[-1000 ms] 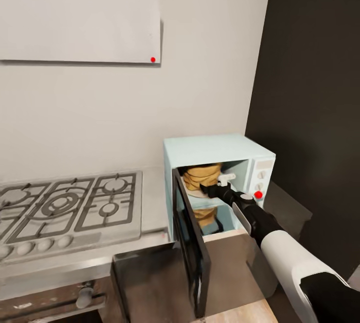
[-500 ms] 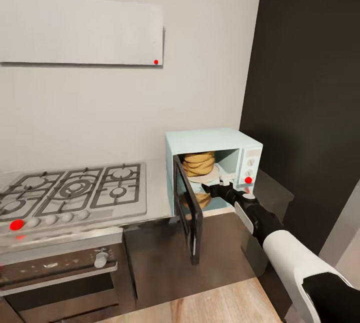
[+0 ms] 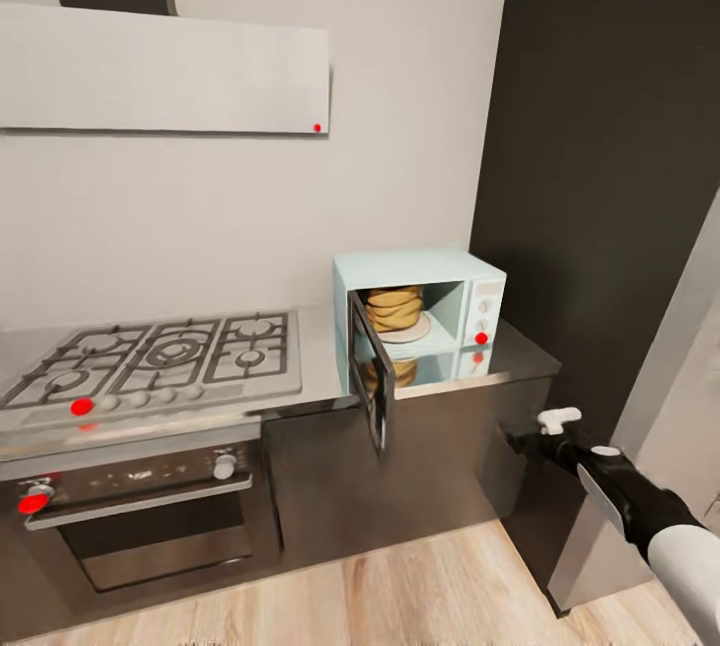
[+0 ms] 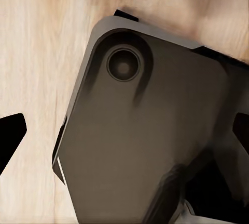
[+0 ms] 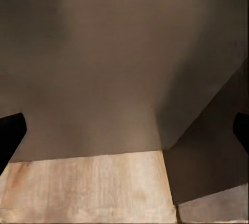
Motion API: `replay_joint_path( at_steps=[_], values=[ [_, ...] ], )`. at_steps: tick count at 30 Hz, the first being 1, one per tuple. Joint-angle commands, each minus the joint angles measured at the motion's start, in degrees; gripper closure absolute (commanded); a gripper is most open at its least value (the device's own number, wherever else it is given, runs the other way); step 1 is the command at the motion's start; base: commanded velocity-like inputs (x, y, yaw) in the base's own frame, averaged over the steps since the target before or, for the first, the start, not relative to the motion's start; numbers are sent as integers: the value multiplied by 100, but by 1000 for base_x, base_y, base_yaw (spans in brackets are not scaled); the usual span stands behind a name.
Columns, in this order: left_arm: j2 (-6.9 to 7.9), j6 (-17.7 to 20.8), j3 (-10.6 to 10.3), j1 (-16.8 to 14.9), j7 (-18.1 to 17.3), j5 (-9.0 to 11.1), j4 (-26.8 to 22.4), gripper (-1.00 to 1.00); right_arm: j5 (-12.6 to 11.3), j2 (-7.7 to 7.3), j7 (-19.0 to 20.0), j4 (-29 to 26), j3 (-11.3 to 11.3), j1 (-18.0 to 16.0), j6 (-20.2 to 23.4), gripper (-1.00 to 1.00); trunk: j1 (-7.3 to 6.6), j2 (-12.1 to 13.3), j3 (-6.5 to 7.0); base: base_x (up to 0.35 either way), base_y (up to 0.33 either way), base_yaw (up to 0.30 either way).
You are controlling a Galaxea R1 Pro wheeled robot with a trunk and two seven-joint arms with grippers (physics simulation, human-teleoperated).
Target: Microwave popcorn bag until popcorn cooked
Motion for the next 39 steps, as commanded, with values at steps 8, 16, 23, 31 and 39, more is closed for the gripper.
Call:
replay_joint_path(
  at_steps=[8, 16, 23, 31, 39],
  values=[
    [15, -9, 7, 1, -12, 42, 2, -100, -29, -201, -20, 1949, 26, 1237, -249, -100, -3, -5, -5, -130, 0, 0],
    [15, -9, 3, 0, -14, 33, -5, -100, 88, 681, -401, 3312, 62, 1808, -1080, -100, -3, -5, -5, -2, 0, 0],
    [22, -9, 8, 1, -15, 40, -5, -100, 85, 825, -451, 3331, 55, 2232, -1128, -100, -3, -5, -5, 0, 0, 0],
    [16, -9, -6, 0, -17, 27, -4, -100, 35, 872, -492, 3332, 54, 2286, -1109, -100, -3, -5, -5, 0, 0, 71],
    [15, -9, 8, 3, -13, 40, -5, -100, 35, 878, -495, 3331, 54, 2289, -1114, -100, -3, -5, -5, 0, 0, 268]
  ],
)
